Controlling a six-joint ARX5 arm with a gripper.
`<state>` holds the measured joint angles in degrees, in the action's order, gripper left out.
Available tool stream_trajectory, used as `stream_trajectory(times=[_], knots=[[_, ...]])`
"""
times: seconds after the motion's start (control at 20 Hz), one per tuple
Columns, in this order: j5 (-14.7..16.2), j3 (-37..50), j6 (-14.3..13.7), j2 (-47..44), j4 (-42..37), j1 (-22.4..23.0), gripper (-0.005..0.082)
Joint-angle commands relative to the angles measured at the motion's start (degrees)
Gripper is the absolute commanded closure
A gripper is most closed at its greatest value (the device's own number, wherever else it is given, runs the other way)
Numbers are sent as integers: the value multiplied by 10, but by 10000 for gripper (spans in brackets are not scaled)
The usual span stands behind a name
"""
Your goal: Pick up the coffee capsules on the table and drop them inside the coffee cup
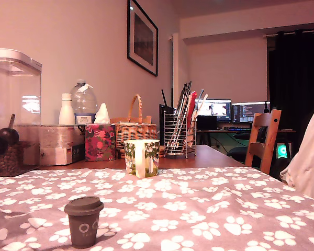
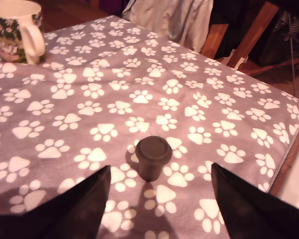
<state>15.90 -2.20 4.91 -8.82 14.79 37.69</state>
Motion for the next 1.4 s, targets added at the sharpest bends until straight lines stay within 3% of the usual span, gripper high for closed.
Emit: stream_trajectory(times=[0.0, 0.3, 0.75, 1.15, 1.35], knots=[[-8, 18, -5, -2, -11, 4, 184], [-24, 19, -4, -60, -41, 23, 185], [-75, 19, -23, -258, -187, 81, 184], [-87, 19, -6, -394, -347, 89, 185], [-87, 9, -2, -440, -373, 89, 185]])
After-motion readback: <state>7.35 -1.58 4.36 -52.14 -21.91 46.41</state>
